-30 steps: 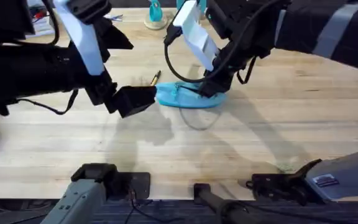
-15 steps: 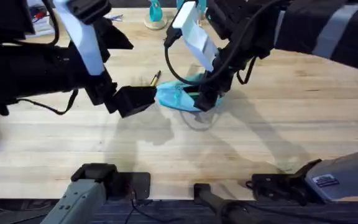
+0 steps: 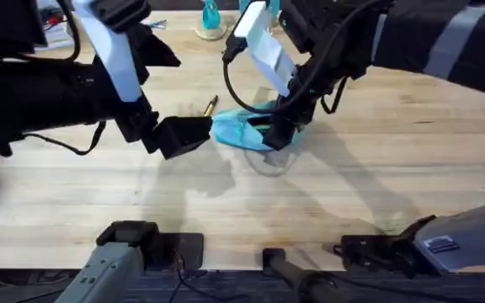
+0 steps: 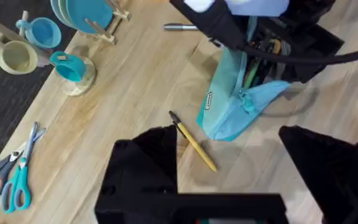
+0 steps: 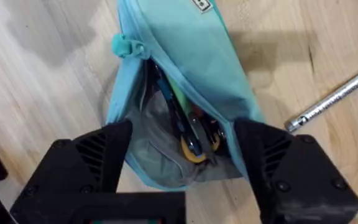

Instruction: Unzip the bag, pick up the pens from the table one at a time and place them inside, then zip the bag closed.

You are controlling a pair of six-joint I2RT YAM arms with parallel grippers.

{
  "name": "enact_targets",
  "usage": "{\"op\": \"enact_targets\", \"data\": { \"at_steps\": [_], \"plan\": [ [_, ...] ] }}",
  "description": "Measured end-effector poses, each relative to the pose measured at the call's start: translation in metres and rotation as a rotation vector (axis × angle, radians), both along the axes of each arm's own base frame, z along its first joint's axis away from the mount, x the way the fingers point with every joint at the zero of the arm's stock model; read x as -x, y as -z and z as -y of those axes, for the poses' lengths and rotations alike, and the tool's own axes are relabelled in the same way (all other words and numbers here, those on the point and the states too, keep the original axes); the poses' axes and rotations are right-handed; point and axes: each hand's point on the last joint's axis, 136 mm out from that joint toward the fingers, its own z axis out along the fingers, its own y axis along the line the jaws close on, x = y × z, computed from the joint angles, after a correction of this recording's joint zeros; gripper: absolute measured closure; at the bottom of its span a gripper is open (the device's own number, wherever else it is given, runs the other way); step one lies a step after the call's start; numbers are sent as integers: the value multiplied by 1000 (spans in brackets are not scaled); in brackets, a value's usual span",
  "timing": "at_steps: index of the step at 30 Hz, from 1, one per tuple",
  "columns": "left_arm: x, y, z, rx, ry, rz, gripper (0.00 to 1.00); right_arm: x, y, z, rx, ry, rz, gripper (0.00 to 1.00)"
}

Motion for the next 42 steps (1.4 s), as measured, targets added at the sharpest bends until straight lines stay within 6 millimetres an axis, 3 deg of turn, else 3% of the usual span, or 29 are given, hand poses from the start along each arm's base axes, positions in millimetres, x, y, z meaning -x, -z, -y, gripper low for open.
{"op": "enact_targets", "data": {
  "at_steps": [6,10,16,20,25,30,38,42],
  "plan": [
    [0,0,0,0,0,0,7,3,-2,2,6,33,-23,5],
    [0,0,0,0,0,0,7,-1,-17,5,-10,84,-14,5],
    [0,0,0,0,0,0,7,-37,-54,19,-86,252,54,5],
    [0,0,0,0,0,1,7,-64,-69,31,-138,373,95,4],
    [0,0,0,0,0,0,7,-70,-69,43,-143,448,79,4],
    [0,0,0,0,0,0,7,-71,-70,43,-148,461,78,5],
    [0,0,0,0,0,0,7,-91,-82,34,-227,518,134,5],
    [0,0,0,0,0,1,7,-103,-85,43,-194,571,189,5]
  ]
}}
